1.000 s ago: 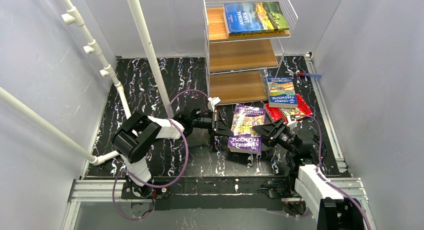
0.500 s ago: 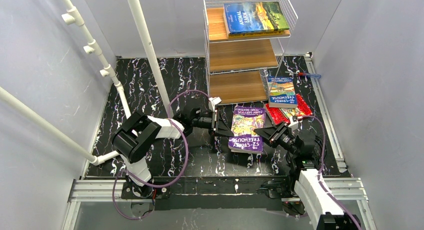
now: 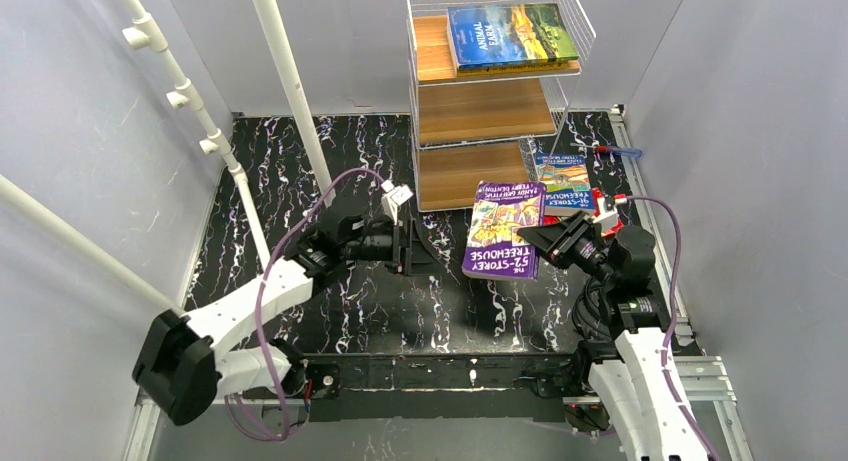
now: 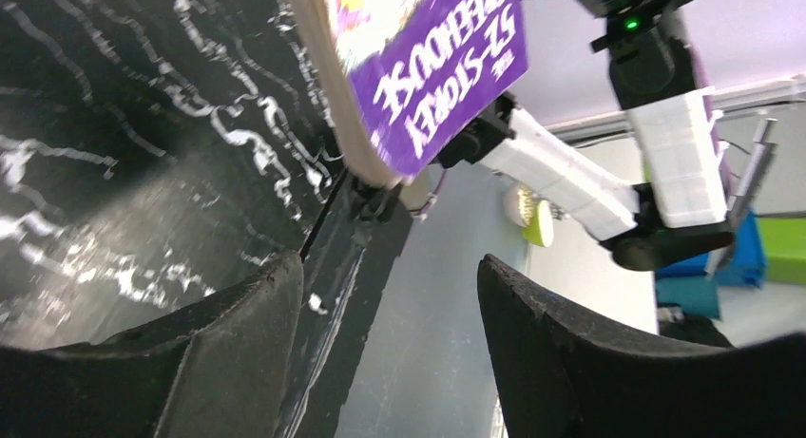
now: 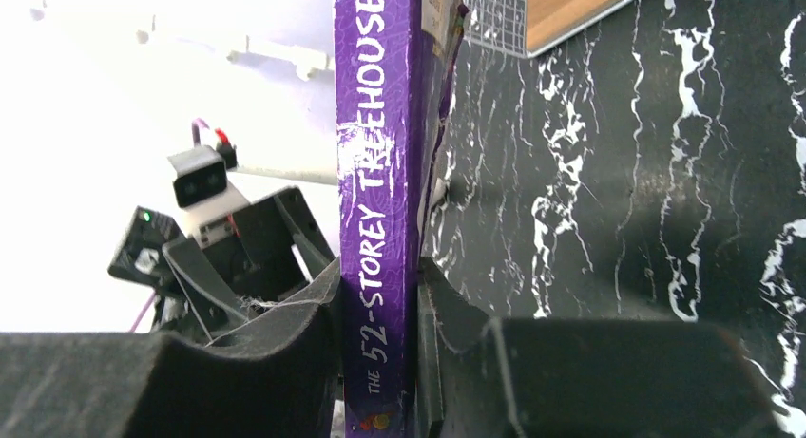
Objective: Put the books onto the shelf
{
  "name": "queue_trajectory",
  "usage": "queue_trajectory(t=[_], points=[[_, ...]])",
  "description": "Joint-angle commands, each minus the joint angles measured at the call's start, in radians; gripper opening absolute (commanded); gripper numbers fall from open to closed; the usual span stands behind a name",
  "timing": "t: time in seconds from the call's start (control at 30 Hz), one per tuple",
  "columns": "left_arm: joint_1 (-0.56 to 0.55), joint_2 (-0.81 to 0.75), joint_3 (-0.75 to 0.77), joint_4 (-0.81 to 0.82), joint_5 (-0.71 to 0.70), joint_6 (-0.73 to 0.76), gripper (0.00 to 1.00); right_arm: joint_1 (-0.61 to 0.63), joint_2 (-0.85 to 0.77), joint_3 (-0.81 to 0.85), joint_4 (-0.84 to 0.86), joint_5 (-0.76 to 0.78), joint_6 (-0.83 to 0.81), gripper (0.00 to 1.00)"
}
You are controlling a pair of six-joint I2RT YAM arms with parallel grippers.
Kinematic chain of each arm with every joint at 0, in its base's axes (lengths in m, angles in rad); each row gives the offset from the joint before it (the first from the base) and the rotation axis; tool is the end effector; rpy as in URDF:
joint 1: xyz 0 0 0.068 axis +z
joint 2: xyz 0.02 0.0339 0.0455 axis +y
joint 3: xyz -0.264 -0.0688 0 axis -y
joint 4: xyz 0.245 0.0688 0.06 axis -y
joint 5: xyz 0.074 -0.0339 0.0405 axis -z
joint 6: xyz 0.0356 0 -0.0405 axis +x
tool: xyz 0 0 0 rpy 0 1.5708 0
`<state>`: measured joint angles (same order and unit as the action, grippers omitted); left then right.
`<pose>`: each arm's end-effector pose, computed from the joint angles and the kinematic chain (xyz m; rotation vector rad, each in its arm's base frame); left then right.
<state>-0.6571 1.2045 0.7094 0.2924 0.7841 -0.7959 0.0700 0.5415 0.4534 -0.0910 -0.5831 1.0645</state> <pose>0.1958 -0.1828 0.2764 0.5233 2.0015 -1.6676 0.1434 0.0297 0.2693 0.4776 1.8574 1.3057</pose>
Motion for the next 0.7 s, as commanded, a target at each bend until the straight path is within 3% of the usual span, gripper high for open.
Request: queue_trajectory(t=[0.0, 0.07, 0.27, 0.47, 0.67], points=[[0.014, -0.129, 0.05, -0.431, -0.208, 0.221, 0.66, 0.002, 0.026, 0.039, 0.282, 0.046, 0.18, 0.01], [0.013, -0.194, 0.053, -0.48, -0.241, 0.24, 0.66, 0.003, 0.057, 0.056, 0.382, 0.06, 0.219, 0.01], [0.01, -0.372, 0.057, -0.526, -0.243, 0.235, 0.67, 0.003, 0.147, 0.141, 0.44, 0.076, 0.209, 0.01], [0.008, -0.4, 0.063, -0.539, -0.208, 0.246, 0.67, 0.005, 0.22, 0.186, 0.586, 0.118, 0.274, 0.01], [0.007, -0.468, 0.081, -0.575, -0.201, 0.27, 0.66, 0.005, 0.238, 0.218, 0.614, 0.245, 0.32, 0.01]])
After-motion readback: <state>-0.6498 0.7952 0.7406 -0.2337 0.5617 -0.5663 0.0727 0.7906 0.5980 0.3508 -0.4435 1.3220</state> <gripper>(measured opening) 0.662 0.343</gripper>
